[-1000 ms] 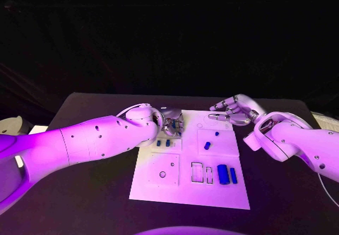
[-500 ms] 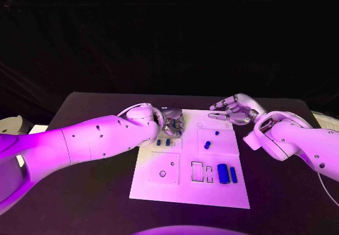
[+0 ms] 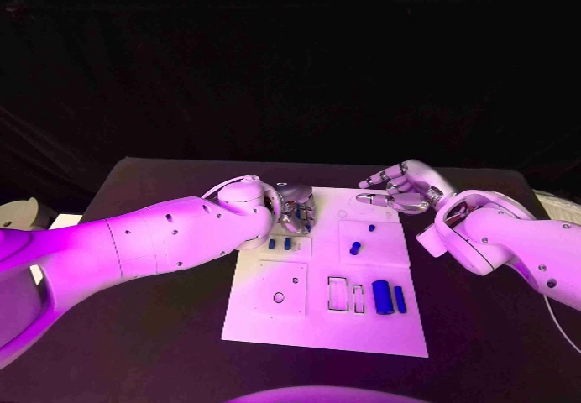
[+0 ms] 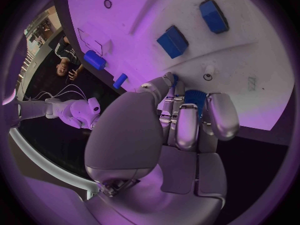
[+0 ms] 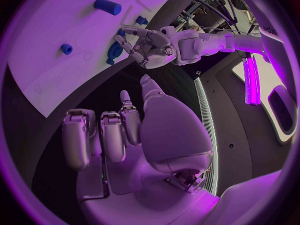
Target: Assemble the parts on the task board
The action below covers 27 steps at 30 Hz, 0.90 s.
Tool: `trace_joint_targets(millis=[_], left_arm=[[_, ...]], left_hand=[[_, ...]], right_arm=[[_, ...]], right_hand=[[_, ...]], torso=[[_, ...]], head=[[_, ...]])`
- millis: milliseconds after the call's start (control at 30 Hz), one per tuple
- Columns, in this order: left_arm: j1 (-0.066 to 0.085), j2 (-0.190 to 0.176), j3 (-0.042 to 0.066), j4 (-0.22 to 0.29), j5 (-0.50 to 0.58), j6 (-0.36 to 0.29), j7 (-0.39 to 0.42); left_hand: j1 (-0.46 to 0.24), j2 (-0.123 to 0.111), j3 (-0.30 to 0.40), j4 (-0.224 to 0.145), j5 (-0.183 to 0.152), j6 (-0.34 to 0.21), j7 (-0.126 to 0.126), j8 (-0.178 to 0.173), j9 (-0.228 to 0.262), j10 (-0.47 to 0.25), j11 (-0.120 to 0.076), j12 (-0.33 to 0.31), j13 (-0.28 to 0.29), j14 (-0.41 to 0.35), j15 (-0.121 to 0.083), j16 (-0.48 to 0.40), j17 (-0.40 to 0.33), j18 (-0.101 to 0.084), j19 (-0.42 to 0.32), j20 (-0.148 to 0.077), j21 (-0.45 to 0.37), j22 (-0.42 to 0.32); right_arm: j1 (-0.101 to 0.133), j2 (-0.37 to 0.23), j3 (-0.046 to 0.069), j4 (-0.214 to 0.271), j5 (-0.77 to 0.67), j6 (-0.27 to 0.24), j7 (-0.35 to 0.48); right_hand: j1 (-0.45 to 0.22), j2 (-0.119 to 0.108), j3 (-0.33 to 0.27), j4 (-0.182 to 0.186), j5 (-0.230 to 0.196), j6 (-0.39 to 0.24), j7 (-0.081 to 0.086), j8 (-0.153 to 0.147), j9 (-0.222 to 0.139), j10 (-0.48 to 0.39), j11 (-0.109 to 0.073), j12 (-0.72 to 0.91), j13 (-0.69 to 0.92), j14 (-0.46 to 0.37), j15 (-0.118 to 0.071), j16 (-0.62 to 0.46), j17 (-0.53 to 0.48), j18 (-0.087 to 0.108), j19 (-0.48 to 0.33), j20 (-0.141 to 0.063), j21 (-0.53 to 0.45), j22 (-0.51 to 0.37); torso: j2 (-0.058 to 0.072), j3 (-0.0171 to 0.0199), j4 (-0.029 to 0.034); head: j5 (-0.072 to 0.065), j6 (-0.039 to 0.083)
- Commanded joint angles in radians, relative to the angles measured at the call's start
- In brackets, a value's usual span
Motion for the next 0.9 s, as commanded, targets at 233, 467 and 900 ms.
trace_joint_targets(millis=[233,467,900], left_arm=[[-0.007,-0.021,0.003,0.031,0.034,-0.068,0.034],[-0.007,-0.062,0.020,0.082,0.076,-0.111,0.047],[-0.001,-0.166,0.055,0.169,0.132,-0.133,0.032]], left_hand=[[-0.021,-0.022,0.065,-0.030,0.012,0.005,0.010,-0.017,-0.009,0.008,0.009,-0.035,-0.006,0.025,0.006,0.009,-0.010,-0.014,0.006,0.006,0.016,0.013],[-0.033,-0.025,0.078,-0.036,0.014,0.014,0.012,-0.017,-0.010,0.018,0.009,-0.039,-0.005,0.024,0.005,0.010,-0.014,-0.013,0.006,0.007,0.017,0.015],[-0.044,-0.029,0.085,-0.040,0.013,0.023,0.011,-0.016,-0.010,0.028,0.007,-0.044,-0.004,0.023,0.004,0.011,-0.017,-0.013,0.006,0.007,0.018,0.017]], right_arm=[[-0.001,0.002,0.000,0.002,-0.005,0.011,0.010],[-0.001,0.000,0.000,0.002,-0.005,0.011,0.010],[-0.001,-0.003,0.000,0.004,-0.005,0.009,0.010]], right_hand=[[0.005,0.006,-0.001,-0.003,0.006,0.009,0.001,-0.001,0.001,0.002,-0.005,-0.006,0.070,0.087,-0.005,-0.003,0.190,0.006,0.015,-0.005,-0.005,0.067],[0.005,0.006,-0.001,-0.003,0.006,0.009,0.001,-0.001,0.001,0.002,-0.005,-0.006,0.070,0.087,-0.005,-0.003,0.190,0.006,0.015,-0.005,-0.005,0.067],[0.005,0.006,-0.001,-0.003,0.006,0.009,0.001,-0.001,0.001,0.002,-0.005,-0.006,0.070,0.087,-0.005,-0.003,0.190,0.006,0.015,-0.005,-0.005,0.067]], torso=[[0.000,-0.0001,0.0010],[-0.002,0.0008,0.0016],[-0.001,0.0001,0.0018]], head=[[-0.001,0.001],[-0.001,0.004],[0.001,0.010]])
